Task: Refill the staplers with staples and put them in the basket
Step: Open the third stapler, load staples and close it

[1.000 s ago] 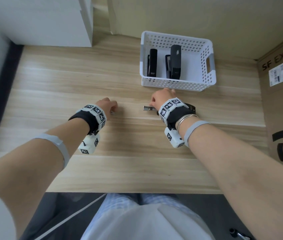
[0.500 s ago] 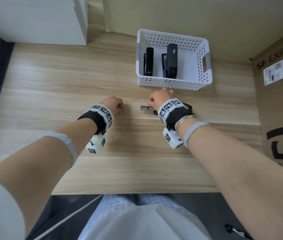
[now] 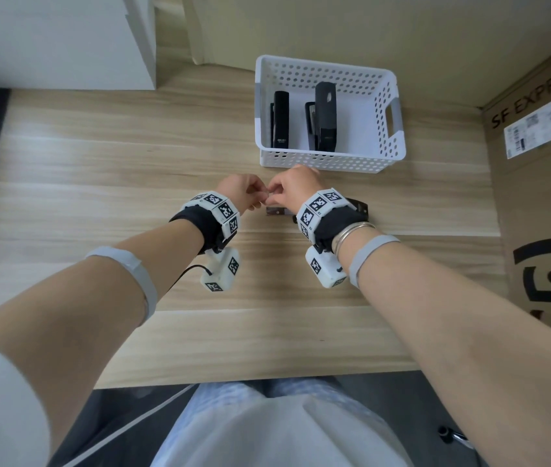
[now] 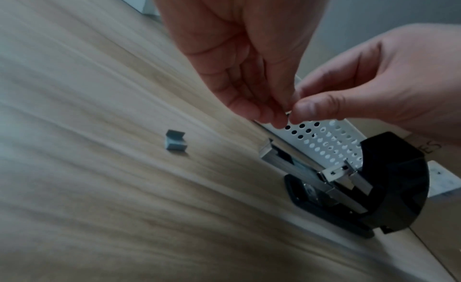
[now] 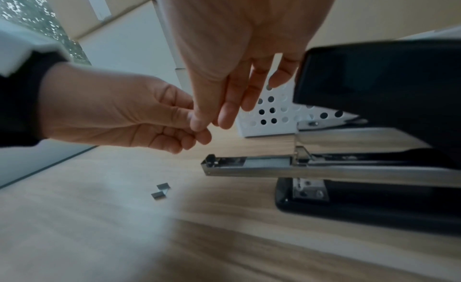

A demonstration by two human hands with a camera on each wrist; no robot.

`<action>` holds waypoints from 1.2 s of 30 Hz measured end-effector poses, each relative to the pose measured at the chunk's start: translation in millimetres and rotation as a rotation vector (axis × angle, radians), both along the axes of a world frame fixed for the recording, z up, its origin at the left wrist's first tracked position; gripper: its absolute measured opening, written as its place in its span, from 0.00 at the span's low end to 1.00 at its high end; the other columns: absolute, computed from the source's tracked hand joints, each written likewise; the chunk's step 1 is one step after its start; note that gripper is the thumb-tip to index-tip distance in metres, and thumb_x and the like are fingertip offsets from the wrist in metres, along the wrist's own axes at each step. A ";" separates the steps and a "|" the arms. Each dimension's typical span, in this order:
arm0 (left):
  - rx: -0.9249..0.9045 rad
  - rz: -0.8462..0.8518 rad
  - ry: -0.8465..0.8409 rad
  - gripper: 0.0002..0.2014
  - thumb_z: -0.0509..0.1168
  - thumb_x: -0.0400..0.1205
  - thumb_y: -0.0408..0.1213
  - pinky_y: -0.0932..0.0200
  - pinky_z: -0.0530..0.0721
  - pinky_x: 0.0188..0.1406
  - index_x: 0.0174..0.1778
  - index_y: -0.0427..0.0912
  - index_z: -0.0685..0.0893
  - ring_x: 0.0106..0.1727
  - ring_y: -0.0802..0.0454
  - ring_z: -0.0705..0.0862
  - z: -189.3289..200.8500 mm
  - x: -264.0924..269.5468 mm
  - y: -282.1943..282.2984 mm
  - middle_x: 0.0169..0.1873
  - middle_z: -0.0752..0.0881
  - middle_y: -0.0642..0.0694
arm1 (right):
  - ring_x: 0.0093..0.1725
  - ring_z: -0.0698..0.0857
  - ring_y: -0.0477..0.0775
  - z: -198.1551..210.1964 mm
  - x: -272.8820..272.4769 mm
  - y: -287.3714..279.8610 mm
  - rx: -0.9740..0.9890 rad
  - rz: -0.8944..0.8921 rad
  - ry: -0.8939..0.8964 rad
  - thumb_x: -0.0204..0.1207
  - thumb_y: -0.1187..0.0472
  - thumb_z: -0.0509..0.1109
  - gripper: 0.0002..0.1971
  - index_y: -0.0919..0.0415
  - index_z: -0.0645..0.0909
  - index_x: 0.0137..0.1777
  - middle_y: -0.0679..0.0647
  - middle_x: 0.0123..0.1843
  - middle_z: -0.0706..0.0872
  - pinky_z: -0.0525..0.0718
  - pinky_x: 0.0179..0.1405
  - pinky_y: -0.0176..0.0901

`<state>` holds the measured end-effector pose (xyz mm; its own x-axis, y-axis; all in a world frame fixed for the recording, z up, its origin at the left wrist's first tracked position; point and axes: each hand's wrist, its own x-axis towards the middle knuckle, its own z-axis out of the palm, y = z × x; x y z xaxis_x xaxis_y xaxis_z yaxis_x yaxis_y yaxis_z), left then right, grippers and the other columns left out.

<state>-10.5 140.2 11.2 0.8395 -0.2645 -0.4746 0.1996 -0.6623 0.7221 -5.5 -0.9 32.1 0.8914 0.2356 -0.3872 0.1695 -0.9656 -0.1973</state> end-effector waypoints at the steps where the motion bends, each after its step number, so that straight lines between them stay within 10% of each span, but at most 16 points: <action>1: -0.021 0.024 0.010 0.11 0.63 0.82 0.33 0.84 0.74 0.18 0.34 0.48 0.76 0.24 0.66 0.80 0.3 -0.5 -1.3 0.27 0.81 0.53 | 0.63 0.81 0.52 -0.5 0.4 -0.2 -0.003 -0.013 -0.015 0.73 0.42 0.72 0.15 0.46 0.86 0.56 0.45 0.54 0.90 0.70 0.68 0.48; 5: -0.074 0.053 0.042 0.14 0.60 0.83 0.33 0.75 0.80 0.25 0.32 0.50 0.76 0.20 0.70 0.81 3.3 -1.8 -6.0 0.27 0.82 0.54 | 0.62 0.80 0.52 0.9 -0.6 -1.1 -0.031 -0.014 -0.048 0.74 0.43 0.71 0.11 0.46 0.88 0.50 0.48 0.50 0.90 0.68 0.69 0.50; 13: 0.054 -0.035 -0.017 0.07 0.59 0.83 0.32 0.81 0.67 0.07 0.52 0.38 0.81 0.26 0.59 0.75 0.7 -7.5 -4.7 0.29 0.80 0.50 | 0.66 0.75 0.54 3.6 -8.3 -12.0 -0.211 0.153 0.018 0.79 0.46 0.65 0.12 0.45 0.87 0.55 0.50 0.55 0.87 0.62 0.74 0.55; 20: 0.130 -0.116 -0.047 0.10 0.61 0.81 0.32 0.54 0.81 0.52 0.55 0.34 0.82 0.49 0.41 0.84 -9.4 -14.1 -5.9 0.57 0.87 0.38 | 0.63 0.75 0.52 -1.3 -15.8 -9.2 -0.273 0.232 -0.006 0.81 0.46 0.62 0.14 0.47 0.88 0.55 0.47 0.52 0.87 0.65 0.65 0.50; 36: 0.212 -0.081 -0.072 0.11 0.61 0.81 0.32 0.58 0.78 0.49 0.57 0.37 0.82 0.47 0.44 0.82 -11.4 -8.7 12.1 0.58 0.86 0.40 | 0.67 0.74 0.52 -3.1 -0.6 -6.9 -0.238 0.086 0.121 0.77 0.42 0.66 0.14 0.45 0.88 0.55 0.50 0.58 0.85 0.62 0.71 0.52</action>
<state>-19.2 152.3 -0.2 0.8535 -0.2329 -0.4662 0.0926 -0.8125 0.5756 -6.0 -7.8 29.0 0.8157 0.1982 -0.5434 0.2419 -0.9702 0.0093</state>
